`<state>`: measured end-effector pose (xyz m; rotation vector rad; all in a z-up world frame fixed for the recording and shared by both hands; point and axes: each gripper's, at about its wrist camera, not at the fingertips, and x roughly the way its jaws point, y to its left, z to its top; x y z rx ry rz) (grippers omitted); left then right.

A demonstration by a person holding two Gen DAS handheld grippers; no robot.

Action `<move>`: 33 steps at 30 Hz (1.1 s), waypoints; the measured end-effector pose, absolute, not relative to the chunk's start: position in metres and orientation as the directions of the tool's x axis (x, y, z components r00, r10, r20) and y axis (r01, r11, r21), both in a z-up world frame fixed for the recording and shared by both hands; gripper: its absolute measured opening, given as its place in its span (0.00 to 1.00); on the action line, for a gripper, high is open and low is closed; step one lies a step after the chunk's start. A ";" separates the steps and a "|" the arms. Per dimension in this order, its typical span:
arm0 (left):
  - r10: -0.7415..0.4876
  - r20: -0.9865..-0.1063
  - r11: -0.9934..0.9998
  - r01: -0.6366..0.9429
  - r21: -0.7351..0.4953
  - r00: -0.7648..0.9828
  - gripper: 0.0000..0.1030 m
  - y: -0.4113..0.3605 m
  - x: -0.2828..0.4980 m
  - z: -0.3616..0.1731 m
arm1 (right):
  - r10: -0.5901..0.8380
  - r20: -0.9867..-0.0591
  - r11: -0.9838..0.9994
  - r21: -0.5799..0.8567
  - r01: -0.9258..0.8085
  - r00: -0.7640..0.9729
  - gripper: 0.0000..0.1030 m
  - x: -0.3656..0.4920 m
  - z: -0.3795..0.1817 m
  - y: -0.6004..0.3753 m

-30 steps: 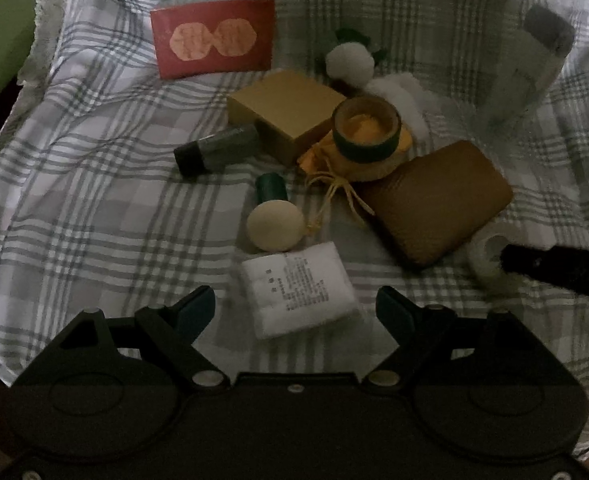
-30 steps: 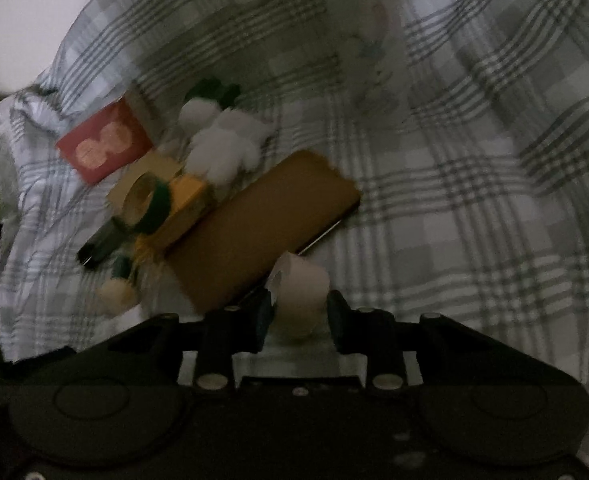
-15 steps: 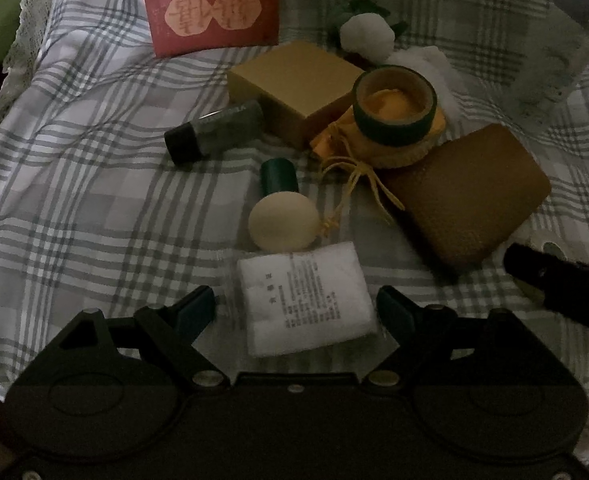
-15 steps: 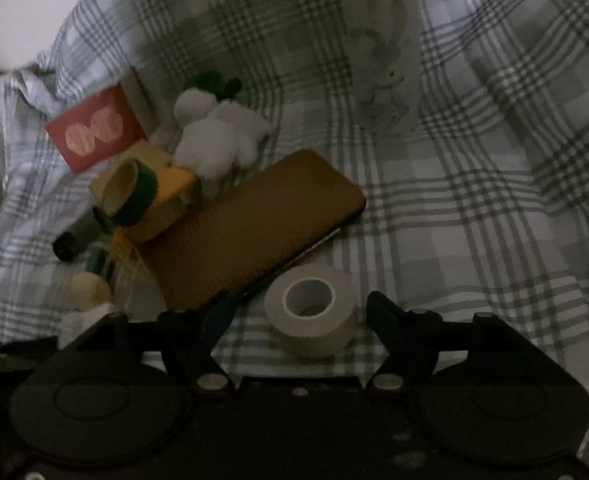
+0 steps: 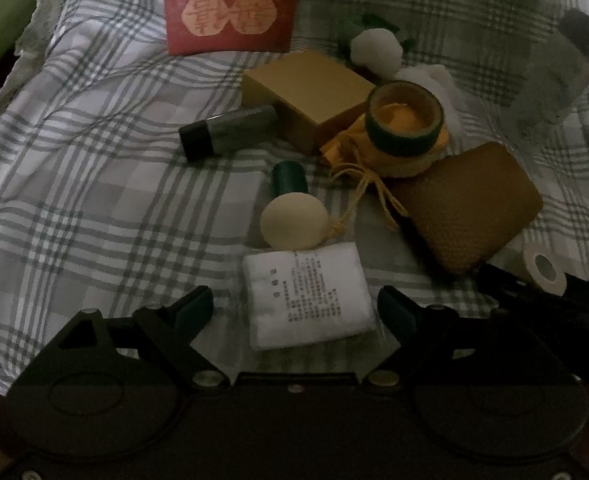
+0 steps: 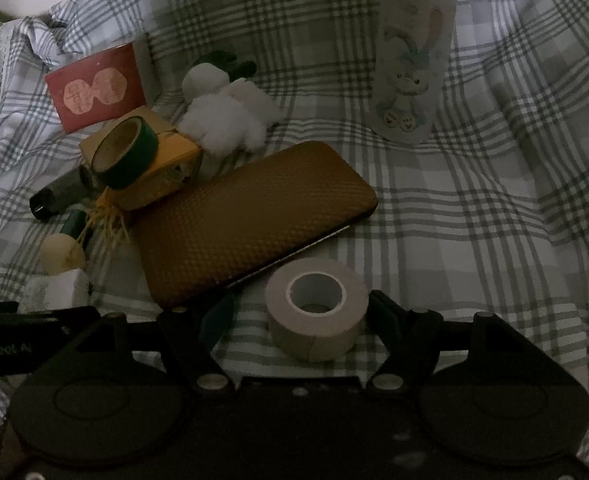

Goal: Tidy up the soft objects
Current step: 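Grasp the white cotton-pad packet with the left tool while the right tool lifts the tape, then carry the packet over the basket with the left tool while the right tool carries the tape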

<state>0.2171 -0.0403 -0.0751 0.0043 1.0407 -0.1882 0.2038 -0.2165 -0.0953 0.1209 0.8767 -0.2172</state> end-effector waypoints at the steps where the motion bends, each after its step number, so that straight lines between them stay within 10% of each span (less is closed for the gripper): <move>1: -0.141 -0.860 0.985 0.154 -0.074 0.490 0.83 -0.042 0.219 -0.076 | -0.139 -0.773 0.971 0.017 0.239 0.619 0.71 0.204 -0.095 -0.217; 9: -0.134 -0.857 0.984 0.167 -0.057 0.498 0.83 -0.051 0.221 -0.078 | -0.151 -0.779 0.966 0.014 0.257 0.609 0.47 0.201 -0.090 -0.217; 26: -0.097 -0.846 0.990 0.136 -0.029 0.524 0.88 -0.050 0.218 -0.082 | -0.087 -0.788 0.947 0.126 0.297 0.610 0.45 0.158 -0.061 -0.216; 33: -0.124 -0.829 0.984 0.173 -0.033 0.546 0.57 -0.050 0.209 -0.069 | -0.068 -0.772 0.954 0.135 0.267 0.632 0.45 0.130 -0.046 -0.200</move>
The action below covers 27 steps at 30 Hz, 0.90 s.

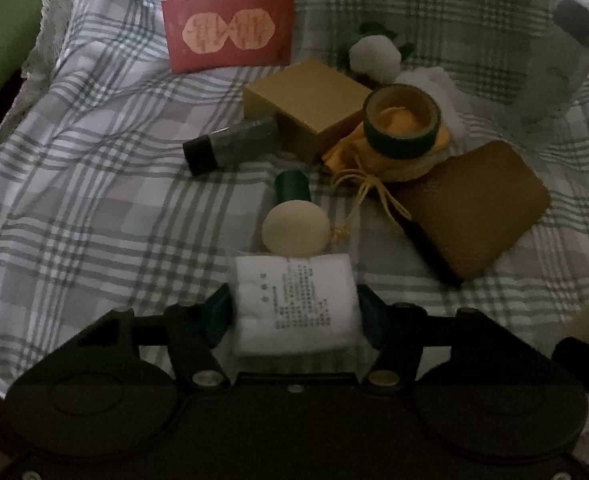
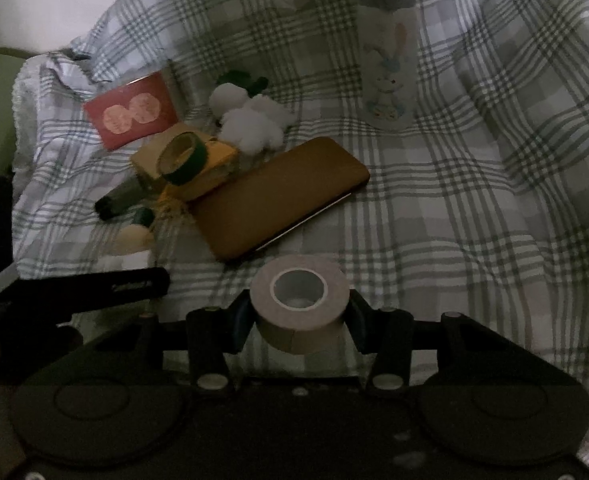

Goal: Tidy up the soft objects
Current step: 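Carry the packet over the basket with the left tool while the right tool carries the tape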

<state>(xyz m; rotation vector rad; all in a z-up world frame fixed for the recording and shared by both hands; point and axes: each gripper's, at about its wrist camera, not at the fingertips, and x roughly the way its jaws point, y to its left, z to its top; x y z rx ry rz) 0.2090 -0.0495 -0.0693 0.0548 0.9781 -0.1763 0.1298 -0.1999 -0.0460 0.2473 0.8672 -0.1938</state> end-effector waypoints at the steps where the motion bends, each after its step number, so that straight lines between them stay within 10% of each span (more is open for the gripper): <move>1: -0.131 -0.823 0.983 0.178 -0.038 0.552 0.57 -0.047 0.203 -0.066 | -0.064 -0.769 0.955 0.138 0.263 0.636 0.45 0.126 -0.044 -0.198; 27: -0.137 -0.818 0.980 0.199 -0.029 0.559 0.58 -0.009 0.019 -0.017 | 0.011 -0.705 0.958 0.210 0.194 0.709 0.45 -0.039 -0.018 -0.142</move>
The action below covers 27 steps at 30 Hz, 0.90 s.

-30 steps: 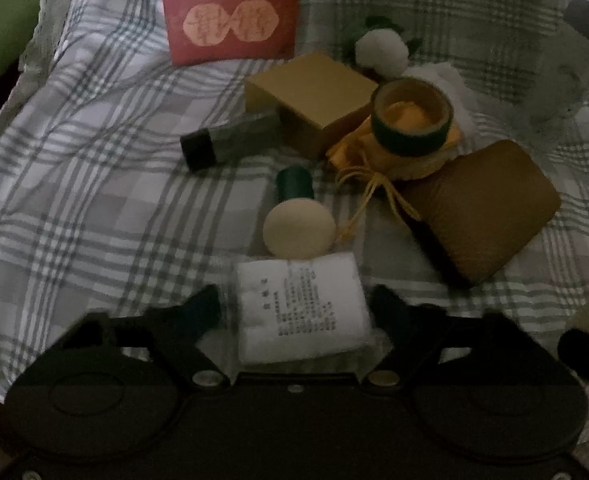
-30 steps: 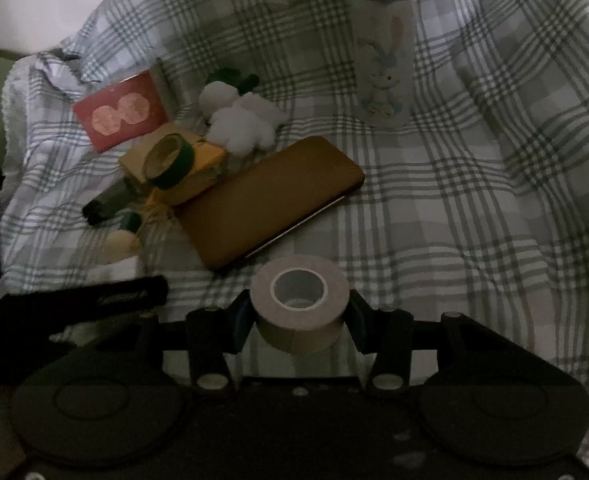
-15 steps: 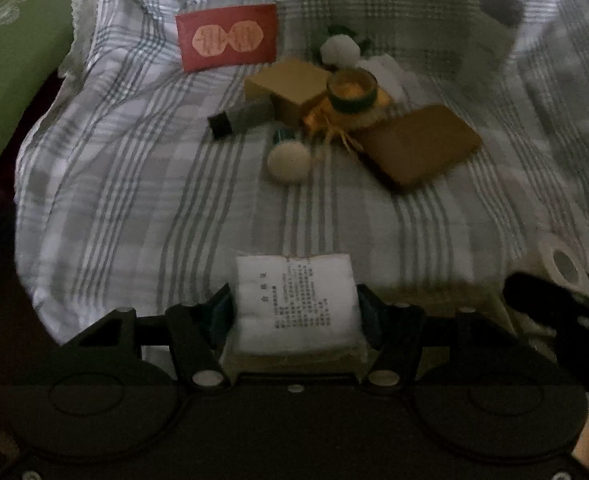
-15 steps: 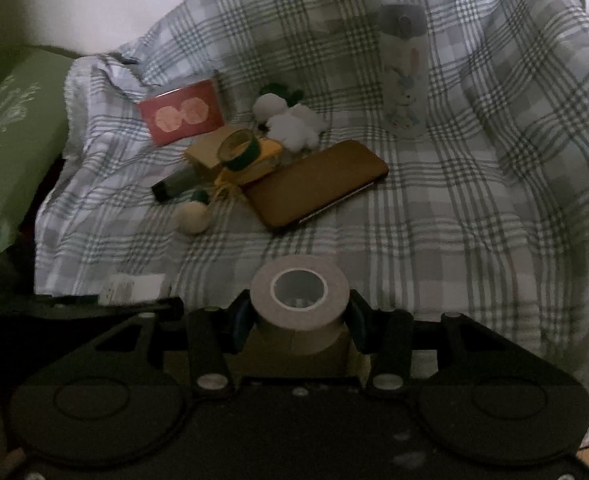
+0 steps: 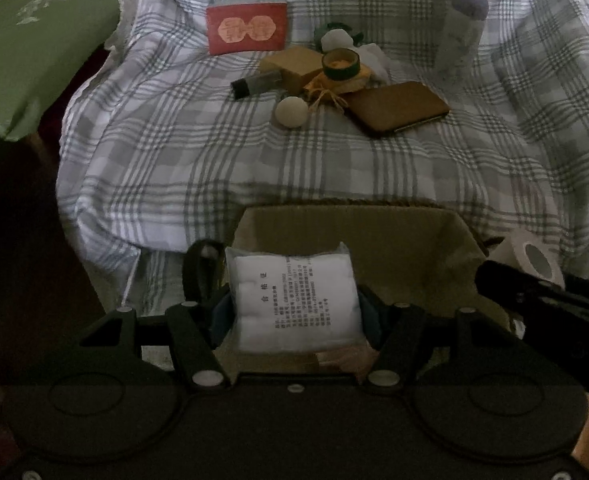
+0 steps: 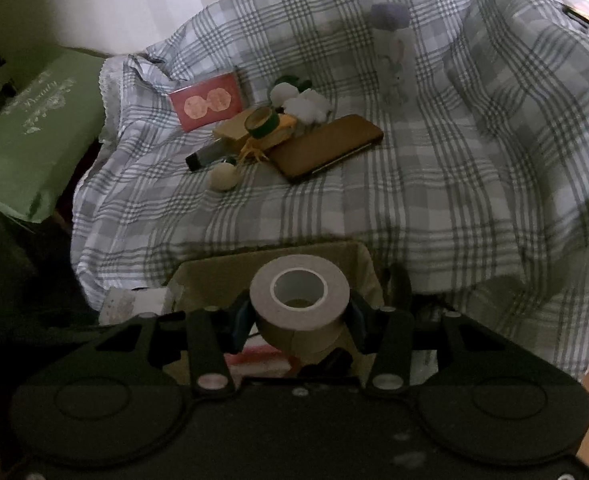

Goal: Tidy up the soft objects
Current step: 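Carry the packet over the basket with the left tool while the right tool carries the tape, then lower and release the packet with the left tool while the right tool releases the tape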

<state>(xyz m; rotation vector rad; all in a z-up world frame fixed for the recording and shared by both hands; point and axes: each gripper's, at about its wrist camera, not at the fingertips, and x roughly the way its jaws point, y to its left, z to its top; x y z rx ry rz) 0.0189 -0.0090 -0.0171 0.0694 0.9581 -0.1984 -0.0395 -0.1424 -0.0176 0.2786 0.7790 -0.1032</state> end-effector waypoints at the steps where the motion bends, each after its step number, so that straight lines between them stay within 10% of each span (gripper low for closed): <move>1: -0.140 -0.814 0.980 0.197 -0.033 0.564 0.58 -0.007 0.014 -0.017 | 0.012 -0.701 0.957 0.215 0.195 0.713 0.45 -0.044 -0.018 -0.142; 27: -0.037 -0.879 0.994 0.107 0.016 0.475 0.58 0.007 0.013 -0.040 | -0.036 -0.818 0.961 0.130 0.246 0.574 0.46 -0.040 -0.041 -0.133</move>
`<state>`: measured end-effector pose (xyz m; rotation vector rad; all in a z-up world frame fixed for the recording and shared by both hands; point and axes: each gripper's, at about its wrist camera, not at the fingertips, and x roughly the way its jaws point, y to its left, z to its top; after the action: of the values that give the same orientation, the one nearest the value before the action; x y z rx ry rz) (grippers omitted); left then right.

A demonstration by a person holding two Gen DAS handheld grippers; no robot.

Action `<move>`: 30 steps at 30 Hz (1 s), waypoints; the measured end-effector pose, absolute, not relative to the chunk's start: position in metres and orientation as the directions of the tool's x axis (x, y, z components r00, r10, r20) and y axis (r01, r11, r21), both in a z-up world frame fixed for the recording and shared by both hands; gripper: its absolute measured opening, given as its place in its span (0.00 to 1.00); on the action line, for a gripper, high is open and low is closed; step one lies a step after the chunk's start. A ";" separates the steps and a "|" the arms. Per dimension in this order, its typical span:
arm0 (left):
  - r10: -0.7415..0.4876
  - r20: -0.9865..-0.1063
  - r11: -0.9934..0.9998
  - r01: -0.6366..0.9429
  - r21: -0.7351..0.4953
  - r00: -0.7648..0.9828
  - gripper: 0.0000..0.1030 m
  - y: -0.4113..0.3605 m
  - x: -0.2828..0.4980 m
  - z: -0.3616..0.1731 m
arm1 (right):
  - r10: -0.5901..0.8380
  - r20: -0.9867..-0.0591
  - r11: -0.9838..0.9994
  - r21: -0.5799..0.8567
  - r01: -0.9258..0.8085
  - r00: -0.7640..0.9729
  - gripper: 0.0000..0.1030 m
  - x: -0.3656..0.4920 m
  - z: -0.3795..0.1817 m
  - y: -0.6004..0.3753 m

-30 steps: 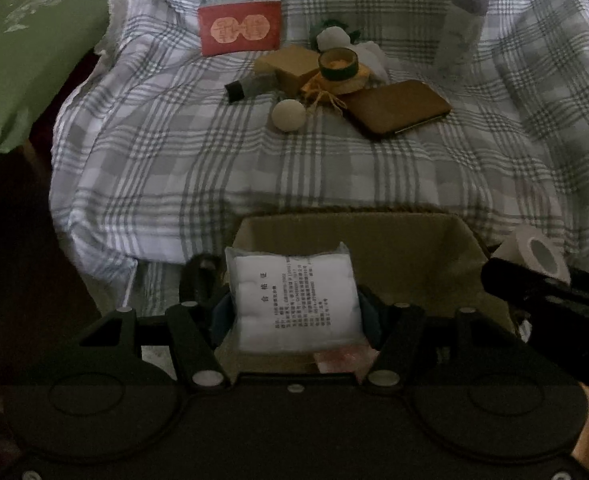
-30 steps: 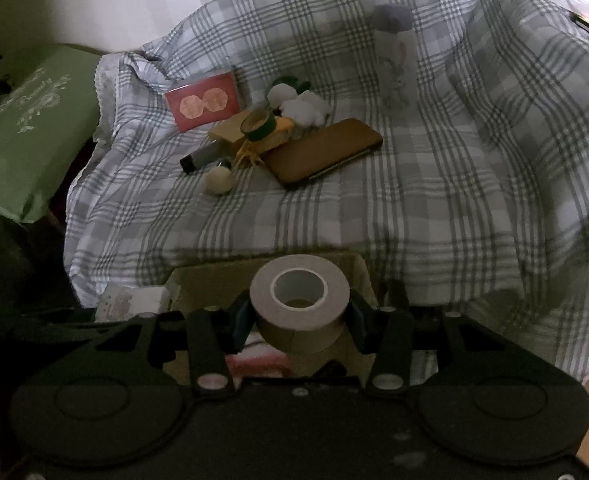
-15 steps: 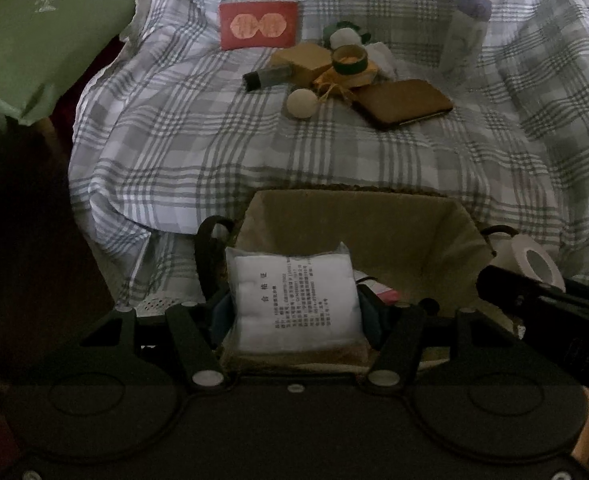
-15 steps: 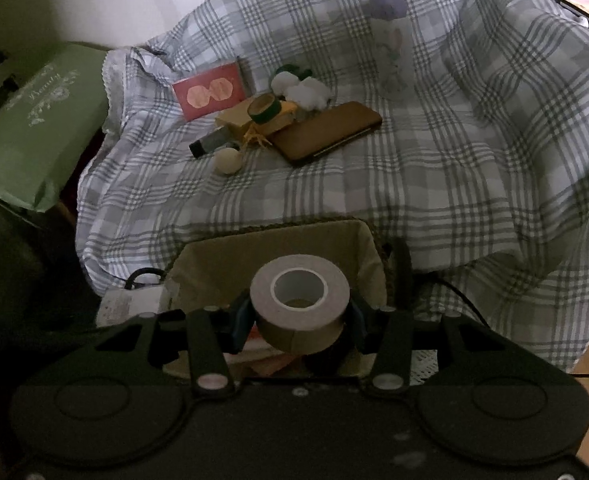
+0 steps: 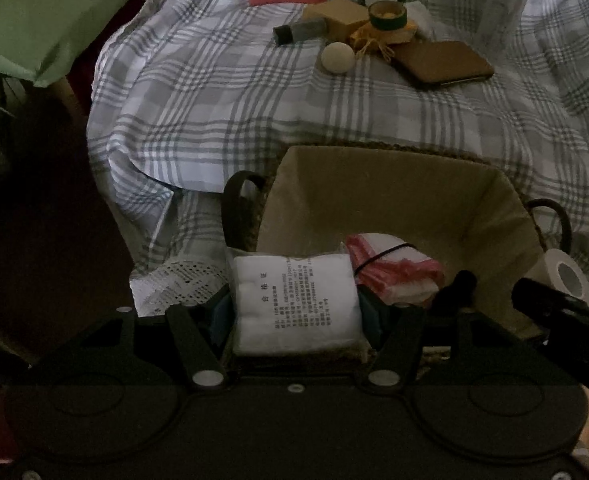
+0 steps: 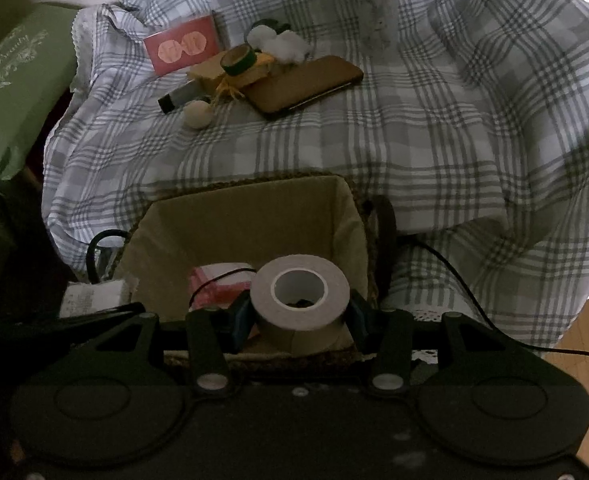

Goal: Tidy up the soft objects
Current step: 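Lower and release the packet with the left tool while the right tool releases the tape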

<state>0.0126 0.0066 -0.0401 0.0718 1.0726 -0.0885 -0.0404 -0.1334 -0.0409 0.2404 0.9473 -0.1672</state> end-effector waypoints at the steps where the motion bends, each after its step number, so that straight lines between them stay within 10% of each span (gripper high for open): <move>1: -0.038 -0.879 0.994 0.107 0.015 0.475 0.58 0.007 0.013 -0.040 | -0.036 -0.817 0.961 0.130 0.245 0.575 0.46 -0.041 -0.040 -0.133; 30: -0.096 -0.853 0.993 0.107 -0.047 0.513 0.68 0.015 0.009 -0.033 | -0.030 -0.818 0.962 0.133 0.240 0.574 0.47 -0.040 -0.040 -0.128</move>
<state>0.0094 0.0150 -0.0329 0.0122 1.0252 -0.1222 -0.0402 -0.1283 -0.0404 0.2402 0.9485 -0.1602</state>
